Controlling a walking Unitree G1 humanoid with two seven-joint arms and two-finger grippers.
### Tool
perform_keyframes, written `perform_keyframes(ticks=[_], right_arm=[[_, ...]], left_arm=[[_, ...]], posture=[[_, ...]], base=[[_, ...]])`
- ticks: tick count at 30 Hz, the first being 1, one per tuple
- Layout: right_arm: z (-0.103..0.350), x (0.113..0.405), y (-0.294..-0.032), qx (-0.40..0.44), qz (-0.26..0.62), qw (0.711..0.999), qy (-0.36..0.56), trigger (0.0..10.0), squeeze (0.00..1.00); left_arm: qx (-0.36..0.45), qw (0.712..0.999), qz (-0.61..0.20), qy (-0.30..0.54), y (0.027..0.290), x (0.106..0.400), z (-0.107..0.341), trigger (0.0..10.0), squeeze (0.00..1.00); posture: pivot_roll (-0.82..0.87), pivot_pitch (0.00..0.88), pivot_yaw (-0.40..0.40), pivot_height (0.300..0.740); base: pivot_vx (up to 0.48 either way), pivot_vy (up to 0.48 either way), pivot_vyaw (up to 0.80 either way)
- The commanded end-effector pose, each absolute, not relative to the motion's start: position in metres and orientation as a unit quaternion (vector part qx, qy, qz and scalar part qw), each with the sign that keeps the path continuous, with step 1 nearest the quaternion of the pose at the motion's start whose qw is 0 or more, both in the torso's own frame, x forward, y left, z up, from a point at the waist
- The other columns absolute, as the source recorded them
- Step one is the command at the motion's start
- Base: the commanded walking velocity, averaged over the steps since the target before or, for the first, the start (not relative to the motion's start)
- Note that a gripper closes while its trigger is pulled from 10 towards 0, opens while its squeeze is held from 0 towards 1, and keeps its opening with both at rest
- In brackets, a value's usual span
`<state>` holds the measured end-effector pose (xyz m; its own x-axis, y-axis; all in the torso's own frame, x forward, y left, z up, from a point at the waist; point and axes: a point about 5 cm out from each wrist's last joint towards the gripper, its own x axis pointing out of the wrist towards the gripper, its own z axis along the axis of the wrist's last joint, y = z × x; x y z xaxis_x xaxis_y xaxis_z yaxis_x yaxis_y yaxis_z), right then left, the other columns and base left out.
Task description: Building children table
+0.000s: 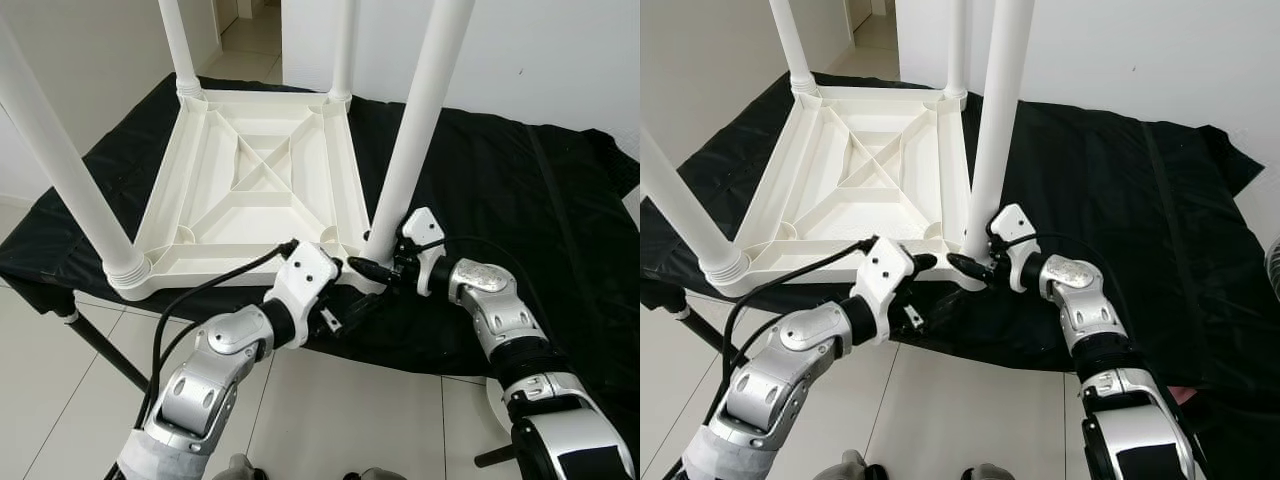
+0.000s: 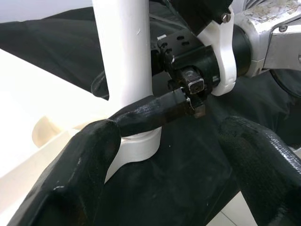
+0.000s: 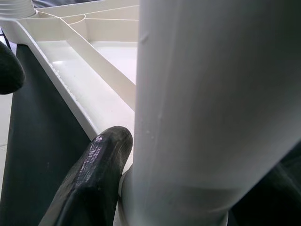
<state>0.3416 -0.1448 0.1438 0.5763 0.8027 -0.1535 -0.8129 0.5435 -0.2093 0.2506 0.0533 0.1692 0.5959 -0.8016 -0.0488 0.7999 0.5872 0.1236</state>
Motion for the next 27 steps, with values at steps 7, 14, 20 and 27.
perform_keyframes(ticks=[7,14,20,27], right_arm=[[0.138,0.334,-0.137,-0.086,0.445,0.891,0.012,10.0,0.00],[0.143,0.325,-0.133,-0.072,0.336,0.939,-0.009,10.0,0.00],[0.142,0.311,-0.131,-0.048,0.226,0.973,-0.013,10.0,0.00],[0.140,0.294,-0.126,-0.022,0.022,0.999,-0.014,10.0,0.00]], left_arm=[[0.068,0.890,-0.451,0.004,0.053,0.248,0.164,10.0,0.00],[0.067,0.897,-0.436,0.001,0.057,0.252,0.166,10.0,0.00],[0.067,0.899,-0.432,0.001,0.059,0.253,0.167,10.0,0.00],[0.069,0.900,-0.430,-0.002,0.061,0.254,0.168,10.0,0.00]], posture=[[-0.06,0.060,-0.009,0.740],[-0.07,0.072,-0.011,0.740],[-0.07,0.074,-0.008,0.740],[-0.07,0.070,-0.013,0.740]], base=[[0.000,0.000,0.00],[0.000,0.000,0.00],[0.000,0.000,0.00],[0.000,0.000,0.00]])
